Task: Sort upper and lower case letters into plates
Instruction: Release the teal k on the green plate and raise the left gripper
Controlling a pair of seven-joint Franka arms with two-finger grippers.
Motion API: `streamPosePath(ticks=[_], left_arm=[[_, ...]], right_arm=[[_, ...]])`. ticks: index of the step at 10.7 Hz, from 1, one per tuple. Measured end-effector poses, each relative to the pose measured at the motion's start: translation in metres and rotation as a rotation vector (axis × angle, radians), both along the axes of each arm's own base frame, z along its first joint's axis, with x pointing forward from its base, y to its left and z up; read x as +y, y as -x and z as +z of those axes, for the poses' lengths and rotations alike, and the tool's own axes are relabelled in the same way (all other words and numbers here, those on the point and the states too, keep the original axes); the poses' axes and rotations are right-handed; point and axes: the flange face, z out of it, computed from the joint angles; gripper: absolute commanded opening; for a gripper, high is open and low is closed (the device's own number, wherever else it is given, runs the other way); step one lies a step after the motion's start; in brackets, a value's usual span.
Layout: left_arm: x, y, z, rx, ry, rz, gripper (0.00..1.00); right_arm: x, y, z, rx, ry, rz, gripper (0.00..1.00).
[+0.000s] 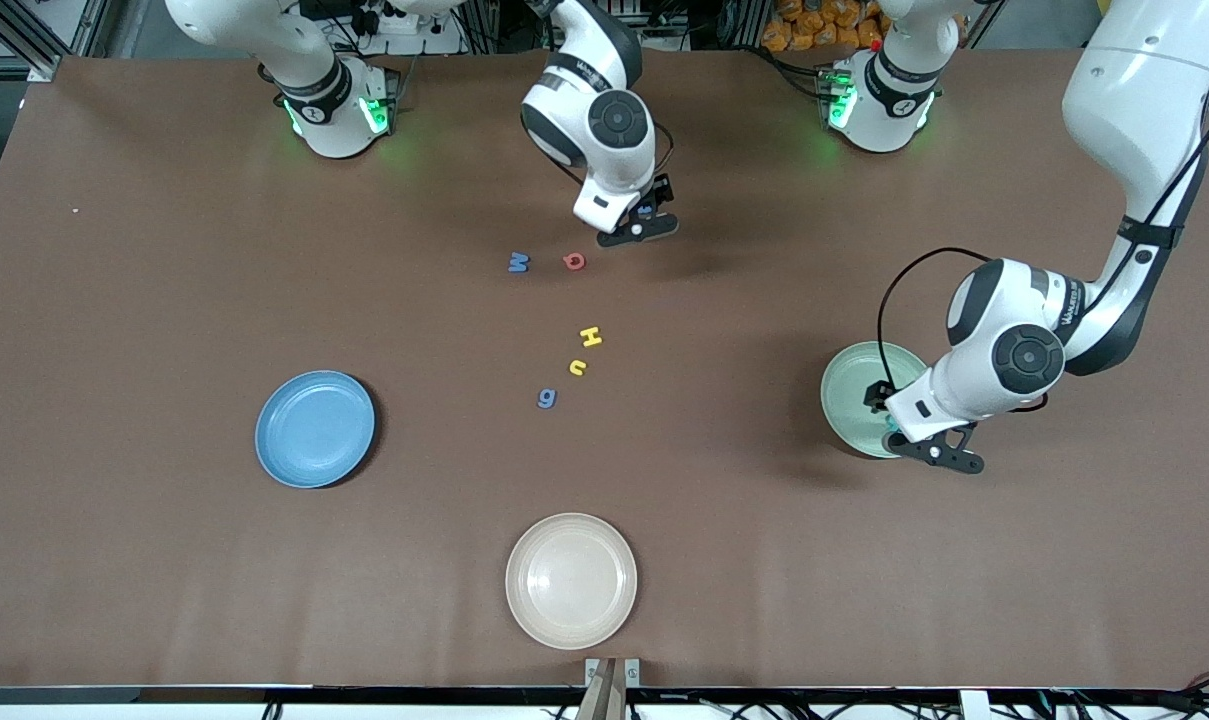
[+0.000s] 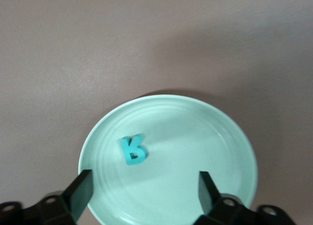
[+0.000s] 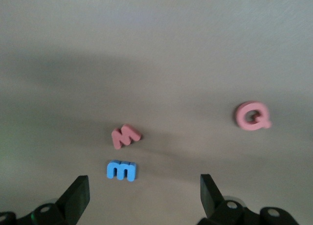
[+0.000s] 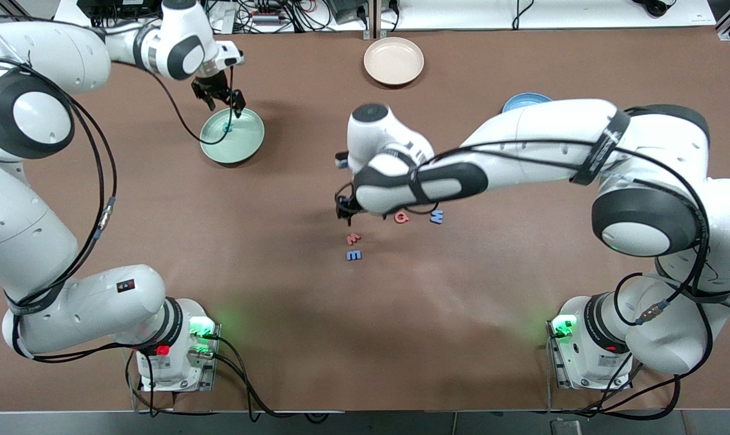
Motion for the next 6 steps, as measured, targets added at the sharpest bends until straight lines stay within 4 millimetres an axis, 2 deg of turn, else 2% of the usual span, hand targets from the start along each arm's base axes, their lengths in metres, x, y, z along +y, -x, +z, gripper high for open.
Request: streamPosePath(ticks=[3,5,6], left_arm=[[-0.028,-0.009,0.091,0.022,-0.051,-0.025,1.0],[-0.032,-0.016,0.152,0.02,-0.069,-0.011,1.0],[-0.027,-0.02,0.173,0.012,-0.072,0.004,1.0]], right_arm=[[0.012,0.035,-0.013,0.0,0.014,-0.014,1.0],[0.017,0.044,-0.016,-0.005,0.014,-0.049,1.0],[0.02,0.047,-0.021,-0.01,0.009,-0.079,1.0]])
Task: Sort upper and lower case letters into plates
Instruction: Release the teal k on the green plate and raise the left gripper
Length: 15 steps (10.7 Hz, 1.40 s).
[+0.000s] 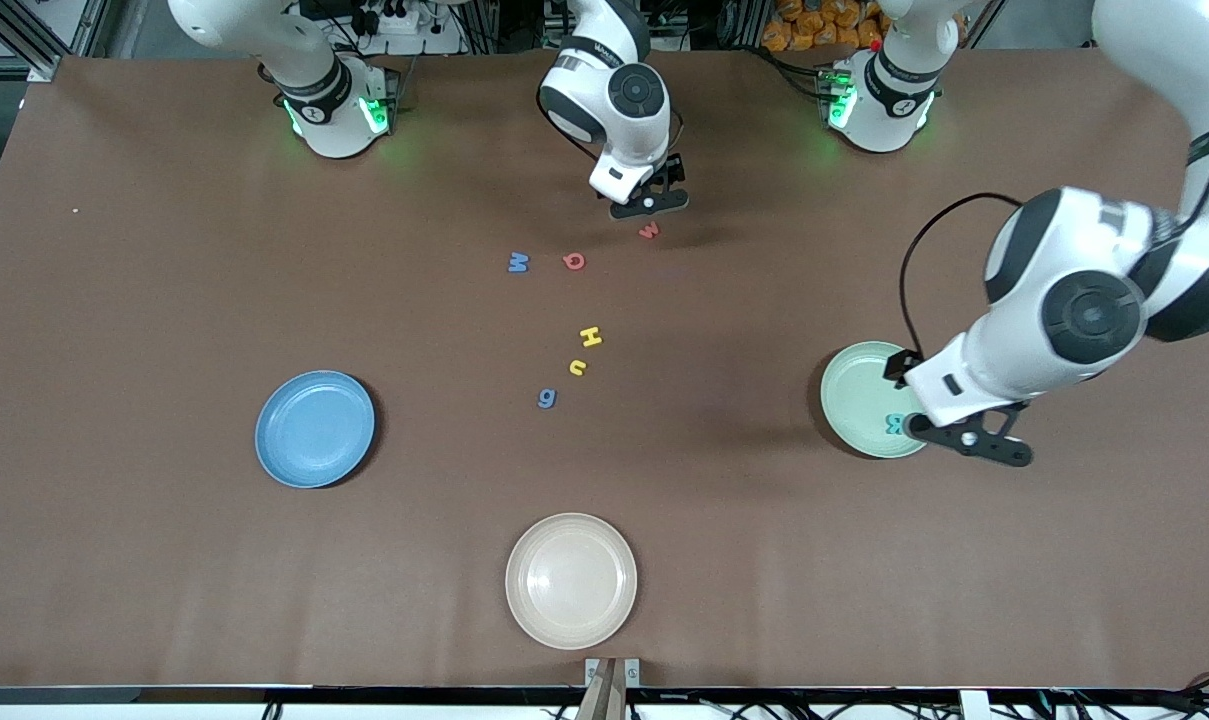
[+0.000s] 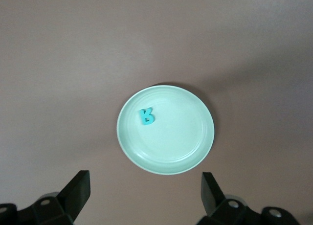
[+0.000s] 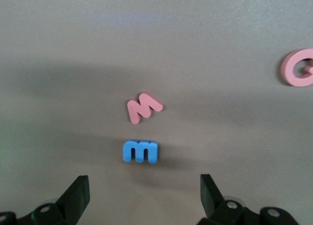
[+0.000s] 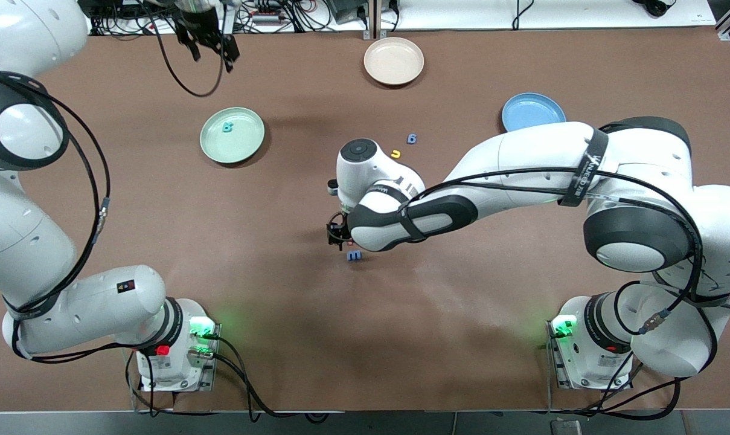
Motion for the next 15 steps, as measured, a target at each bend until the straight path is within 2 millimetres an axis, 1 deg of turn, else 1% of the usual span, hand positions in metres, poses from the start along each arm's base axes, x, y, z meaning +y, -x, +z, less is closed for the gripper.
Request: streamPosePath(ticks=[2,3,5,6,7,8,10,11,13,15], left_arm=[[0.011,-0.006,0.025,-0.034,0.003,0.024,1.0],[0.012,-0.005,0.038,-0.05,0.012,0.033,1.0],[0.005,0.008,0.07,-0.054,0.055,0.053,1.0],[0.003,0.015,0.085,-0.063,0.068,0.062,1.0],[0.005,0.02,0.098,-0.072,0.082,0.075,1.0],[0.01,0.024,0.108,-0.071,0.091,0.091,1.0],[0.028,0.03,0.119,-0.057,0.097,0.129,1.0],[0.033,0.033,0.125,-0.06,0.096,0.141,1.0],[0.031,0.042,0.139,-0.067,0.081,0.169,1.0],[0.03,0.047,0.145,-0.072,0.068,0.237,1.0]], right_arm=[[0.004,0.011,-0.018,0.003,0.012,-0.039,1.0],[0.005,0.016,-0.027,0.007,0.021,-0.047,1.0],[0.004,0.018,-0.036,0.012,0.034,-0.057,1.0],[0.003,0.016,-0.037,0.012,0.038,-0.069,1.0],[0.003,0.015,-0.037,0.011,0.042,-0.087,1.0],[0.005,0.016,-0.038,0.006,0.048,-0.105,1.0],[0.007,0.016,-0.042,-0.023,0.07,-0.127,1.0],[0.009,0.016,-0.044,-0.031,0.075,-0.134,1.0],[0.012,0.017,-0.045,-0.034,0.075,-0.135,1.0],[0.015,0.018,-0.044,-0.057,0.075,-0.12,1.0]])
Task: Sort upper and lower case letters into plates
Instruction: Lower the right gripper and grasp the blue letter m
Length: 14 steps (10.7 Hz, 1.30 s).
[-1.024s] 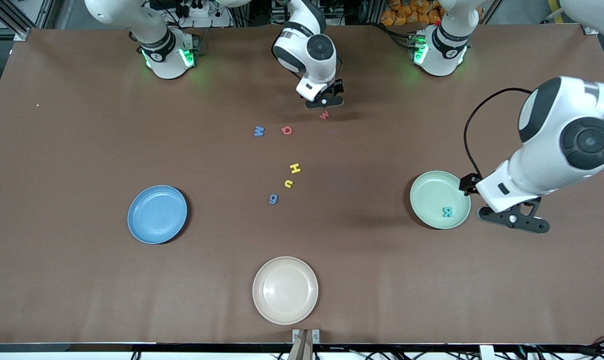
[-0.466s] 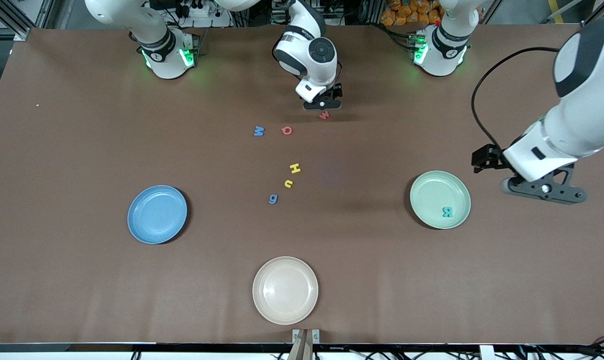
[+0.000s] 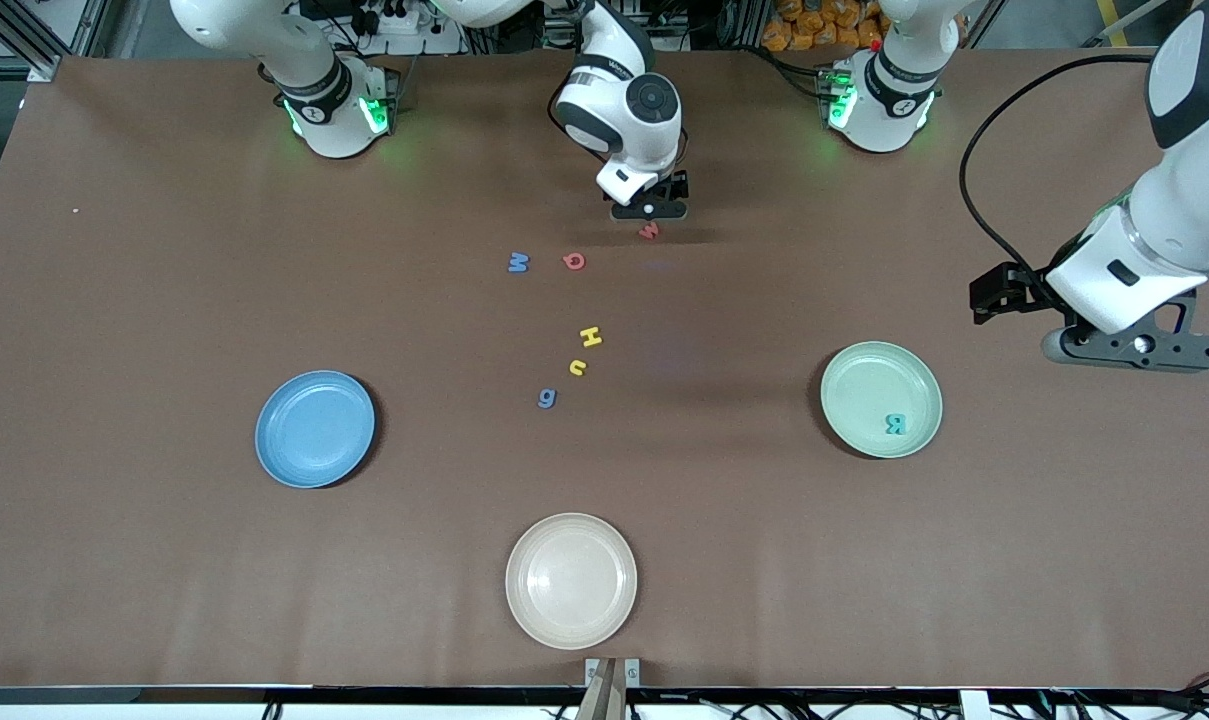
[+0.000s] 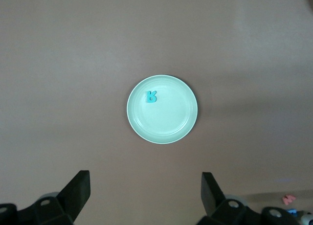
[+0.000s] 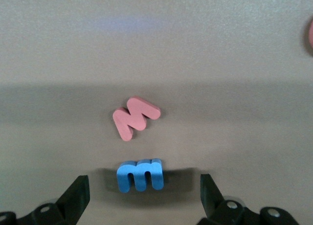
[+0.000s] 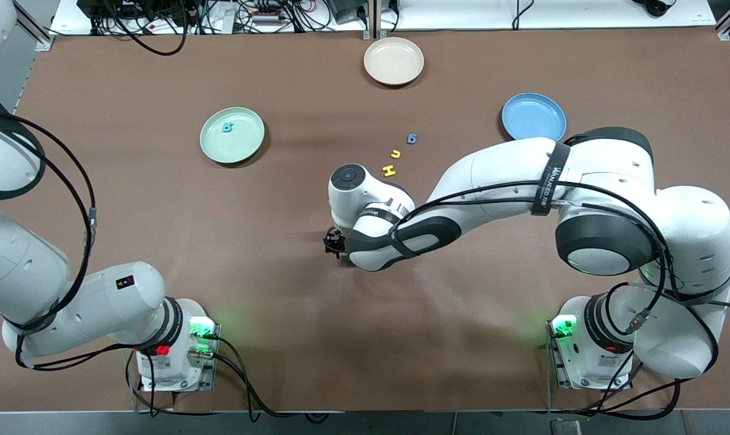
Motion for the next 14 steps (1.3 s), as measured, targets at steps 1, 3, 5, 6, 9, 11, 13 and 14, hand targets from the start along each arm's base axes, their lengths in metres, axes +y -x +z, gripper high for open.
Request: streamPosePath(ticks=[1,3,5,6,9,11,13,14], left_arm=[[0.0,0.0,-0.001,0.002,-0.001,0.011,1.0],[0.003,0.0,-0.001,0.006,-0.003,0.024,1.0],[0.011,-0.001,-0.002,0.008,-0.004,0.037,1.0],[0.013,-0.001,-0.002,0.012,-0.005,0.04,1.0],[0.016,0.0,-0.003,0.027,0.013,0.05,1.0],[0.023,-0.001,-0.004,0.032,0.029,0.067,1.0],[0.031,-0.001,-0.001,0.026,0.02,0.092,1.0],[0.032,0.0,0.002,0.022,0.016,0.106,1.0]], right_arm=[[0.002,0.001,0.001,-0.024,0.008,0.003,1.0],[0.004,0.003,0.003,-0.07,0.022,-0.011,1.0],[0.006,0.003,0.004,-0.08,0.021,-0.013,1.0],[0.006,0.003,0.005,-0.083,0.021,-0.01,1.0],[0.006,0.003,0.004,-0.086,0.023,-0.007,1.0],[0.003,-0.001,-0.003,-0.102,0.032,0.007,1.0],[0.003,-0.005,-0.006,-0.114,0.026,0.009,1.0],[0.003,-0.006,-0.007,-0.118,0.02,0.01,1.0]])
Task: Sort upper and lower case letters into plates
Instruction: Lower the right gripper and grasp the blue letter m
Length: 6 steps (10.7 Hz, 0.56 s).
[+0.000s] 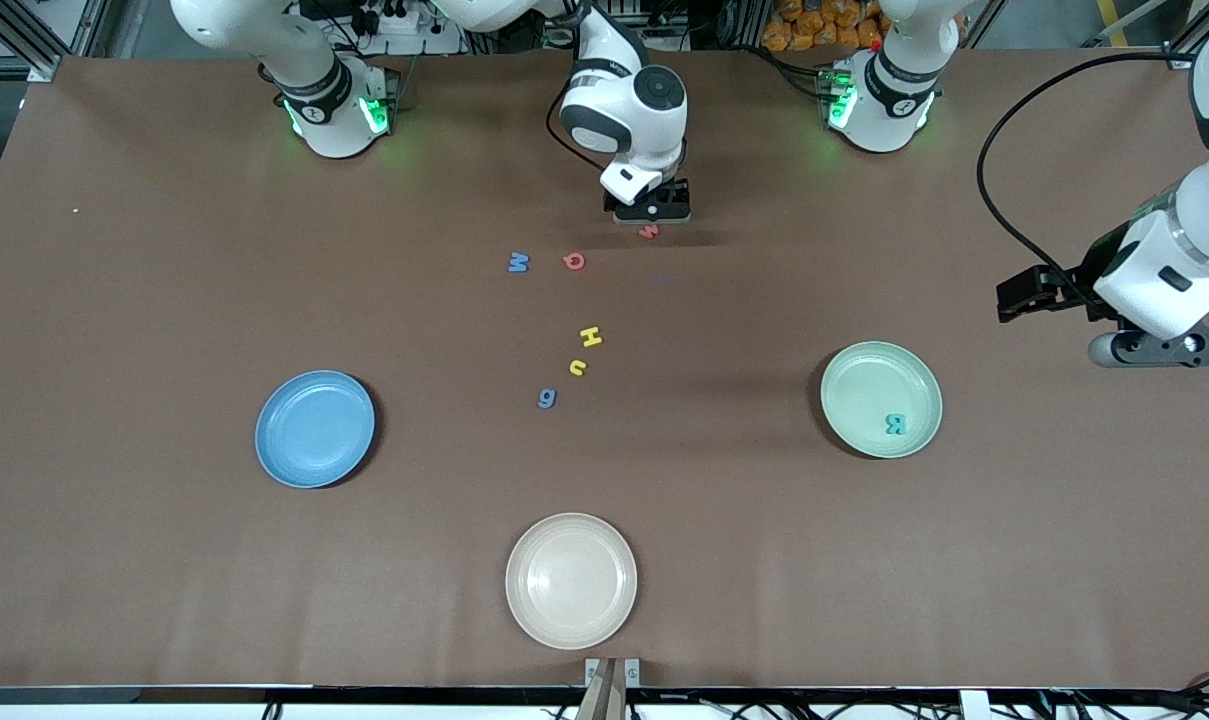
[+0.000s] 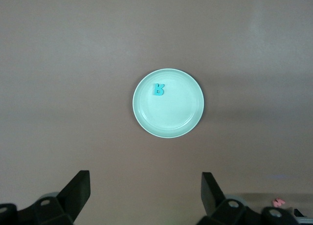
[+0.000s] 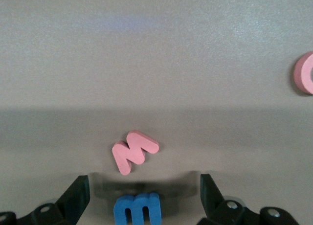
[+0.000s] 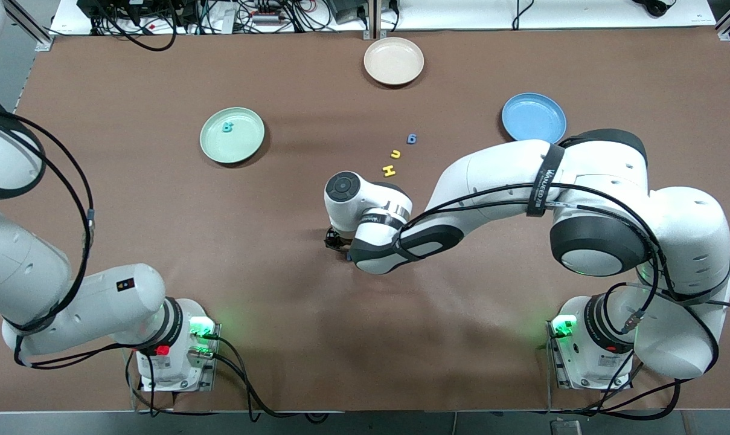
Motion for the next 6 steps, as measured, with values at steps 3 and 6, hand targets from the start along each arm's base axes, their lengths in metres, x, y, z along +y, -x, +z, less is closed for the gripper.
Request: streamPosePath(ticks=[3,6], left_arm=[[-0.0065,0.0072,0.0132,-0.021,-0.019,0.011,1.0],[-0.008,0.0087,0.0144,-0.021,-0.023,0.011,1.0]], right_arm=[[0.0009,-0.0009,-0.0049,-0.005,-0.013,0.001,1.0],[-0.0002,-0.0033,-0.0069,-0.006,-0.012,-0.002,1.0]])
